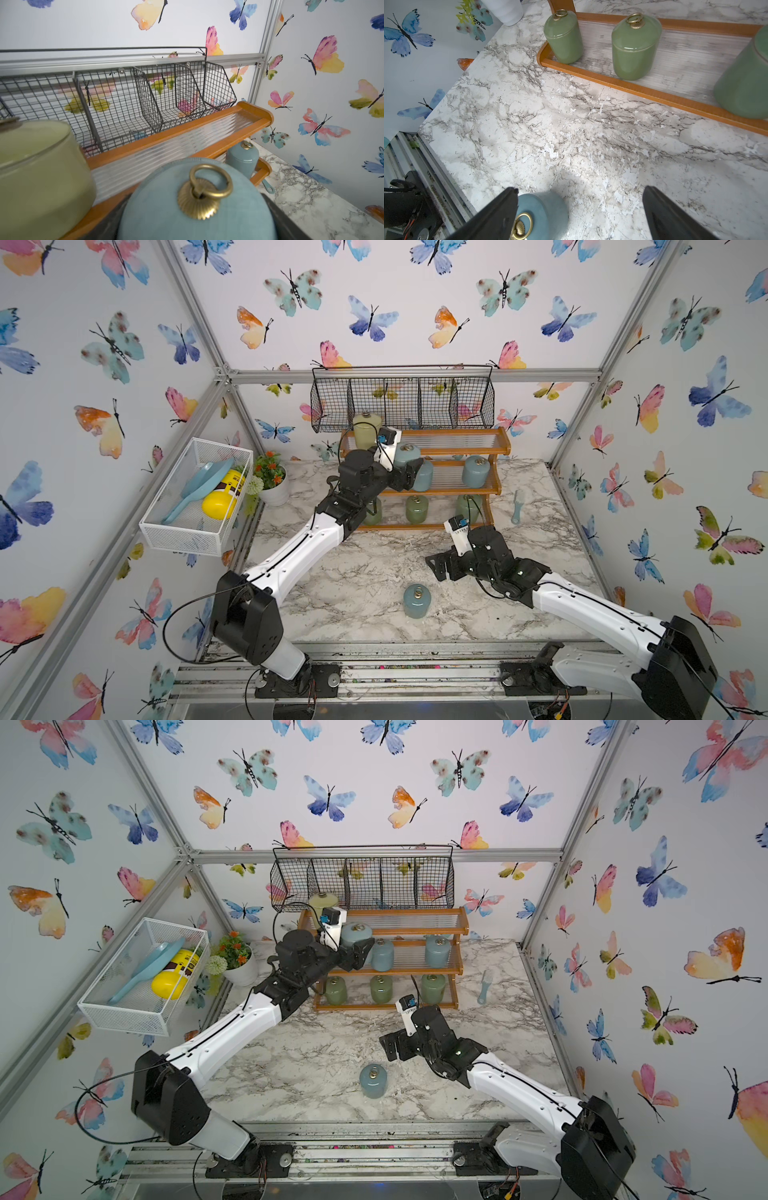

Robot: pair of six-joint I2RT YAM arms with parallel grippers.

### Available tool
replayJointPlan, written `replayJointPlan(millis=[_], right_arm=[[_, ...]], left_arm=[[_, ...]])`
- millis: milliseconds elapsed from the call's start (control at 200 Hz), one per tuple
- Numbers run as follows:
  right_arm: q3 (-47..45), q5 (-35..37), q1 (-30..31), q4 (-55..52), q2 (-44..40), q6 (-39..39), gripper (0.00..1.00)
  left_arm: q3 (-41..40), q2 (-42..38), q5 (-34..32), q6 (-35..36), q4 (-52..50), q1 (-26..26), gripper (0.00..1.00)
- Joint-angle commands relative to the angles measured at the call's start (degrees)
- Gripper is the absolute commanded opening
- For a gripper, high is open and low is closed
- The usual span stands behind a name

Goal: Remove the tea canisters from the shelf
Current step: Pick up the tea canister from the shelf, then place the tea canister at the center of the board.

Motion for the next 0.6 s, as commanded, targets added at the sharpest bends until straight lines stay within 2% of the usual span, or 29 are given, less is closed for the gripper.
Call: replayJointPlan(millis=[0, 210, 365, 596], right_arm=[[2.11, 1.48, -0.66, -1.48, -1.47, -1.4, 1.0], [2.81, 1.44, -1.46, -2.15, -2.0, -2.43, 1.0], [3.53, 1.61, -2.06, -3.09, -1.9, -3.57, 1.0], [5.53, 1.45, -3.22, -3.43, -1.16, -5.77, 1.0]], left_arm=[[-5.31, -7.89, -3.63, -1.32, 6.5, 0.08, 0.74], [-18.7, -18.93, -7.05, -2.78, 5.58, 0.21, 0.74], [-26.16, -25.52, -7.96, -5.35, 1.08, 0.21, 0.73], [-41.61, -34.59, -4.98, -8.1, 4.85, 0.08, 0.73]])
